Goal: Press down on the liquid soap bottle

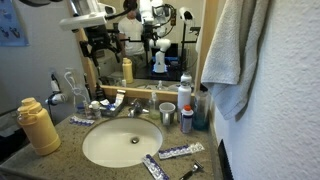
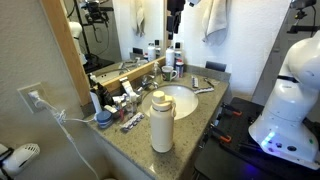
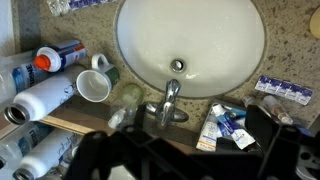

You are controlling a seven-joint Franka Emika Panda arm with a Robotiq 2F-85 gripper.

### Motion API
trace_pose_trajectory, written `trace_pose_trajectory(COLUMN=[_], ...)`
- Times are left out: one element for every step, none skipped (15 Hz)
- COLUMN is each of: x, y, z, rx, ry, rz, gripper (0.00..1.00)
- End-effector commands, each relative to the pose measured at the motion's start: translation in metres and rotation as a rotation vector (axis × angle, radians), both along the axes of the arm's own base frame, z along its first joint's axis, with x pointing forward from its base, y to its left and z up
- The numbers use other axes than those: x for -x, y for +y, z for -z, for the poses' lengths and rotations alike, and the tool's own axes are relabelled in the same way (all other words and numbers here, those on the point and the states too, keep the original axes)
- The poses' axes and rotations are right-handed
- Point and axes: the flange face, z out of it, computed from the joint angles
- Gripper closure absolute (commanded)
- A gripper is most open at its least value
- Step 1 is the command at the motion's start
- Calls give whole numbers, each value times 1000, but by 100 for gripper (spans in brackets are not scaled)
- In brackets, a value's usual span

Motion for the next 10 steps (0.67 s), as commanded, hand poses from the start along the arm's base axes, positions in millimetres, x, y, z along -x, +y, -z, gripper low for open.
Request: trace_pose_trajectory(x=[-40, -47, -55, -61, -67, -73, -78, -84, -90, -95], y=[-19, -26, -33, -39, -46, -51, -58, -64, -69, -74], z=[6, 9, 13, 17, 21, 24, 30, 35, 42, 47], rx=[-39, -50, -61, -66, -70, -76, -81, -88, -92, -95], ry=[-17, -17, -15, -12, -10, -8, -5, -3, -4, -6], rz=[-29, -29, -31, -37, -46, -53, -58, -61, -65, -69], gripper=[0, 0, 0, 0, 0, 0, 0, 0, 0, 0])
